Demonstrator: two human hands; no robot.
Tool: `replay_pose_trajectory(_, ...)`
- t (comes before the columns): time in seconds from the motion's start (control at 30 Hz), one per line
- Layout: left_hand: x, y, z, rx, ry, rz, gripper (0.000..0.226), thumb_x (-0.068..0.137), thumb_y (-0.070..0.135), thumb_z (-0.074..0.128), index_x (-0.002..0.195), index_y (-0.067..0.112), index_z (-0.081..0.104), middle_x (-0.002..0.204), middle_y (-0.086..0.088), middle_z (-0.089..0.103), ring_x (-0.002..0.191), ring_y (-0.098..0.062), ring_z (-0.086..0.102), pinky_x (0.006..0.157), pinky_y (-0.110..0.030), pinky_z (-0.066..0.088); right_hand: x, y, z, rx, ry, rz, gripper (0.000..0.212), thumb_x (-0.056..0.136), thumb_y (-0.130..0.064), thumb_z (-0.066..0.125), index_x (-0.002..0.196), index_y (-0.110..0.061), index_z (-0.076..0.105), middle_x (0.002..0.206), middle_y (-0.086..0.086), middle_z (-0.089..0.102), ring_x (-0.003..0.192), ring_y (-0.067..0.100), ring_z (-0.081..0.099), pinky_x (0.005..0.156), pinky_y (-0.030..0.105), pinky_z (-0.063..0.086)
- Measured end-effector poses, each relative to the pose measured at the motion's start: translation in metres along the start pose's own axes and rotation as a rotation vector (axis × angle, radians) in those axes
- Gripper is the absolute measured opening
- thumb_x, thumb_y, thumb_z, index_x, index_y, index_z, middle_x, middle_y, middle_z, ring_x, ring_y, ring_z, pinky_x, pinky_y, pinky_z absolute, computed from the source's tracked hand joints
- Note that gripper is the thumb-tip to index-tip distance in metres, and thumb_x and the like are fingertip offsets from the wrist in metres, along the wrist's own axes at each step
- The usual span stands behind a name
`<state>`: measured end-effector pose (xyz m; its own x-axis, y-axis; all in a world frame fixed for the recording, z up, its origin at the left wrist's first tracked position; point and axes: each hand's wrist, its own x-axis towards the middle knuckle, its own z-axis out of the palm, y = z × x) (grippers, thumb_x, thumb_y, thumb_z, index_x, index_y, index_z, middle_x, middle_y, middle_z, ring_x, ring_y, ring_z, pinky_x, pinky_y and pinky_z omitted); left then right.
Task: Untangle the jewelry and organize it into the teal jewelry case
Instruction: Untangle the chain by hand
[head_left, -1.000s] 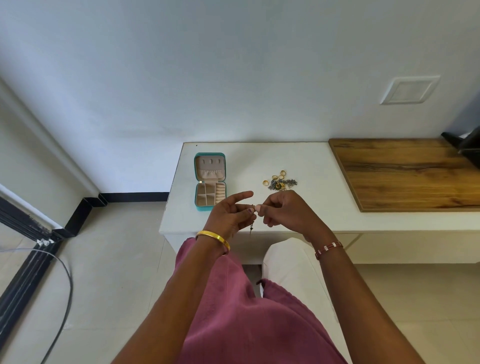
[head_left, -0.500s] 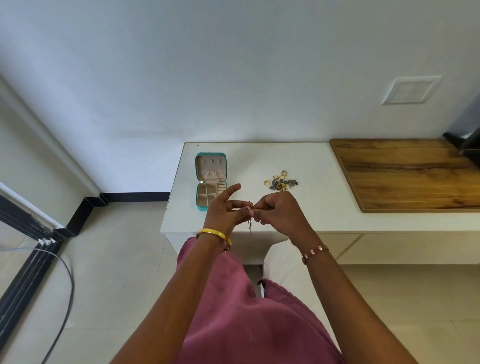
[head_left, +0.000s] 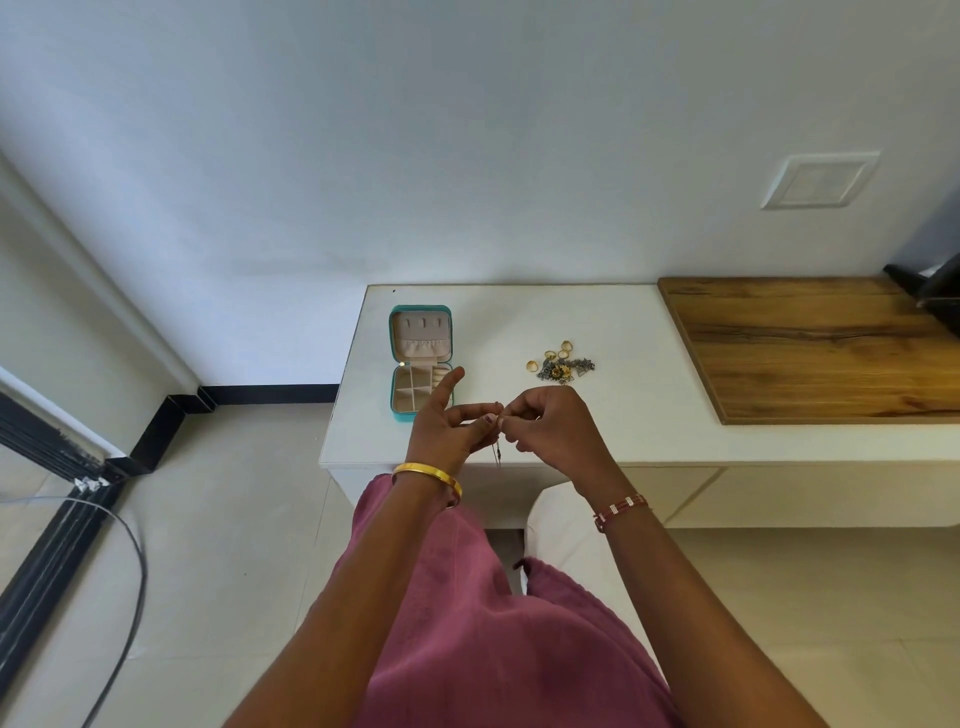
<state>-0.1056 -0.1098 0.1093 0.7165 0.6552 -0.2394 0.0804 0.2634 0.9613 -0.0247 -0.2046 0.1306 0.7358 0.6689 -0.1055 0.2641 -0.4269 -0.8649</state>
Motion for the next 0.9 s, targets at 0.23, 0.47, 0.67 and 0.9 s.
replay_pose_trajectory(0.23,0.005,0.003,0.002,-0.087,0.023,-0.033,0.069,0.080,-0.016,0.055,0.137,0.016,0.034,0.086,-0.007,0.065,0.059,-0.010,0.066,0.062,-0.026,0.056,0.000,0.002,0.004,0.015,-0.077,0.008,0.018,0.077,-0.009,0.072,0.093,-0.003,0.066,0.079,0.010,0.067,0.066,0.018,0.062,0.066,0.023,0.048)
replay_pose_trajectory(0.47,0.003,0.003,0.002,-0.025,0.034,-0.050,0.063,0.081,-0.014,0.054,0.133,0.018,0.040,0.090,-0.006,0.062,0.073,-0.015,0.060,0.058,-0.020,0.054,0.001,0.005,-0.004,0.043,-0.069,0.022,0.008,0.081,-0.006,0.068,0.085,0.001,0.068,0.078,0.018,0.070,0.057,0.017,0.063,0.070,0.032,0.055)
replay_pose_trajectory(0.67,0.004,0.005,-0.001,0.027,-0.018,-0.072,0.059,0.082,-0.016,0.050,0.130,0.017,0.042,0.095,-0.010,0.061,0.071,-0.017,0.055,0.065,-0.028,0.050,0.002,0.004,-0.011,0.099,-0.033,0.071,0.010,0.086,-0.005,0.058,0.077,-0.009,0.060,0.084,0.016,0.069,0.071,0.021,0.063,0.078,0.032,0.052)
replay_pose_trajectory(0.9,0.001,0.010,0.000,0.018,-0.213,-0.179,0.049,0.083,-0.021,0.035,0.115,0.011,0.055,0.081,-0.009,0.055,0.060,-0.014,0.045,0.048,-0.019,0.043,0.003,0.006,-0.011,0.444,-0.094,0.229,0.024,0.088,-0.002,0.047,0.067,-0.009,0.057,0.047,0.004,0.053,0.052,0.020,0.050,0.078,0.042,0.052)
